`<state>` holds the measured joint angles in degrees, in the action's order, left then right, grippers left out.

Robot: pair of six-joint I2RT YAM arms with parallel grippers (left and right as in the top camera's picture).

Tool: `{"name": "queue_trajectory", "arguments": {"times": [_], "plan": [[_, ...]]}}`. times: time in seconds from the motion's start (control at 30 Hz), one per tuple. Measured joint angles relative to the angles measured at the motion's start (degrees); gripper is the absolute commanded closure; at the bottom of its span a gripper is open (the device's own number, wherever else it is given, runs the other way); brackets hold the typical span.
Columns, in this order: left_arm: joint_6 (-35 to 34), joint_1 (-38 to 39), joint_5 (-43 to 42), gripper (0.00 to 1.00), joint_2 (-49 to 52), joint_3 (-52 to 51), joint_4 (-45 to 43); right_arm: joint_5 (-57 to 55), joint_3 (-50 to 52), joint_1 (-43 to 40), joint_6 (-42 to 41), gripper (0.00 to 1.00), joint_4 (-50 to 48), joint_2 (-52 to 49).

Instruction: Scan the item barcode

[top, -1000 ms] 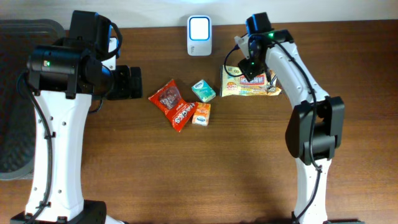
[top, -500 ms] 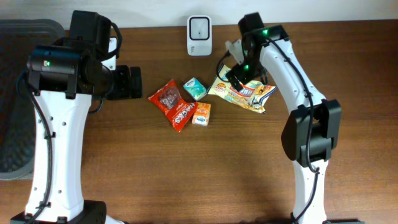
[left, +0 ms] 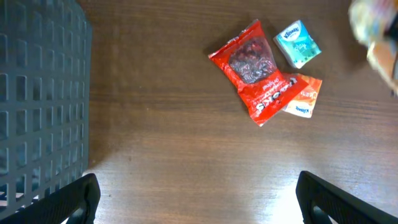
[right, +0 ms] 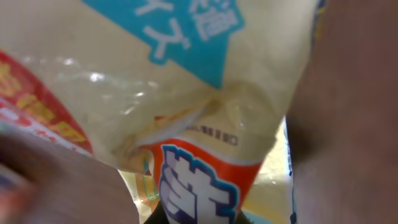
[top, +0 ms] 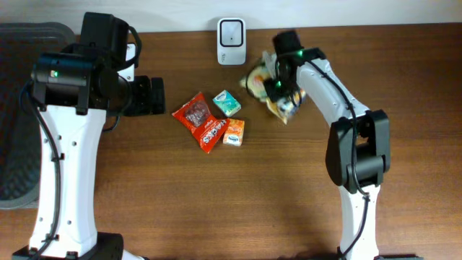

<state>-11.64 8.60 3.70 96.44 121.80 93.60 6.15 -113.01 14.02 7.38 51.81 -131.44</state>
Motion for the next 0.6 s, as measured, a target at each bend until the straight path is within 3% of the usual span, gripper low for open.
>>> {"name": "queue_trajectory", "arguments": {"times": [0.07, 0.13, 0.27, 0.4, 0.53, 0.6], "plan": [[0.00, 0.00, 0.02, 0.01, 0.00, 0.00, 0.09, 7.17, -8.83, 0.00, -5.53, 0.96, -8.07, -0.28], [0.00, 0.00, 0.00, 0.01, 0.00, 0.00, -0.04, 10.34, -9.88, 0.02, -12.24, 0.96, -18.18, -0.22], [0.00, 0.00, 0.00, 0.01, 0.00, 0.00, 0.04, 5.35, -9.86, 3.45, -22.93, 0.96, -27.67, -2.58], [0.00, 0.00, 0.00, 0.01, 0.00, 0.00, 0.02, -6.82, -9.75, 9.75, -34.84, 0.96, -25.42, -7.43], [0.00, 0.00, 0.00, 0.01, 0.00, 0.00, 0.02, -8.70, -9.75, 8.94, -48.43, 0.96, -22.01, -7.50], [0.00, 0.00, 0.00, 0.01, 0.00, 0.00, 0.04, -5.60, -9.75, 7.48, -52.41, 0.96, -24.79, -7.50]]}}
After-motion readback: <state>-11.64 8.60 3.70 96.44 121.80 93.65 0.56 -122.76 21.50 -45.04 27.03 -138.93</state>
